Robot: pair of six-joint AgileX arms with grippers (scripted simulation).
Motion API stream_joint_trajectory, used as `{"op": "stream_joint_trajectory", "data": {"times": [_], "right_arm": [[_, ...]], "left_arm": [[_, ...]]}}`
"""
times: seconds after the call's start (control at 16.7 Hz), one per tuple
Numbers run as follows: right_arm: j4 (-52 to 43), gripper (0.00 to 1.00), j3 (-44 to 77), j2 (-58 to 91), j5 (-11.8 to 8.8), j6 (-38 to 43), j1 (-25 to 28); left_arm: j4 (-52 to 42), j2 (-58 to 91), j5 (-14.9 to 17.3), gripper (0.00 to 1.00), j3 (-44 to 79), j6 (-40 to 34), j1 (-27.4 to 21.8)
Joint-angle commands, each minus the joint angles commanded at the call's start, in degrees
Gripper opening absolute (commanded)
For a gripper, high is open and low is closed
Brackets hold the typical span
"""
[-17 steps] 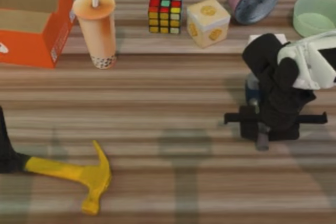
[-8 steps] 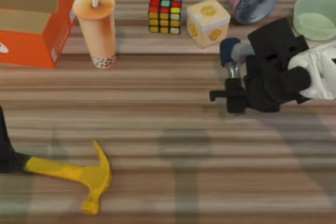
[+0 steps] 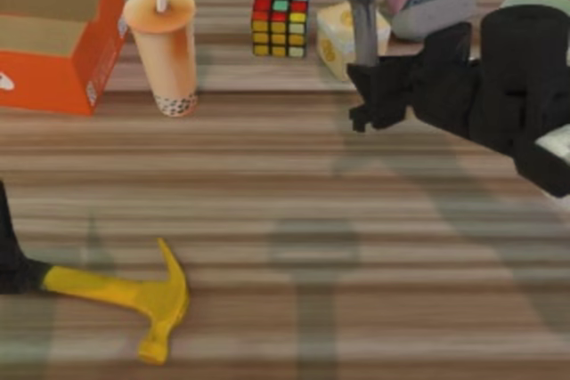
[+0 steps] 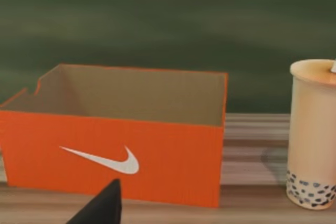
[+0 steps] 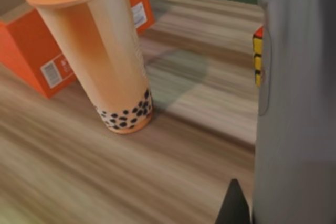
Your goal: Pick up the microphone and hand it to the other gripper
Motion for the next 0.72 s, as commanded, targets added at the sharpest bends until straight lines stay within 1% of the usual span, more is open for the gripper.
{"op": "stream_joint_trajectory", "data": {"times": [0.18,0.36,0.48,0.72], "right_arm": [[11.4,0.0,-3.2,-4.1,-3.1,-4.1,-0.1],[17.4,0.0,-5.0,-7.1,-5.0,-6.6,-0.2],[18.4,0.0,-5.3,-7.7,-5.4,-7.1,-0.2],[18.2,0.0,-5.0,-7.5,-5.3,-6.9,-0.2]], "left_arm": [[0.0,0.0,0.0,1.0,0.0,0.0,0.0],[0.0,0.0,0.0,1.0,0.0,0.0,0.0],[0.0,0.0,0.0,1.0,0.0,0.0,0.0],[0.0,0.0,0.0,1.0,0.0,0.0,0.0]]}}
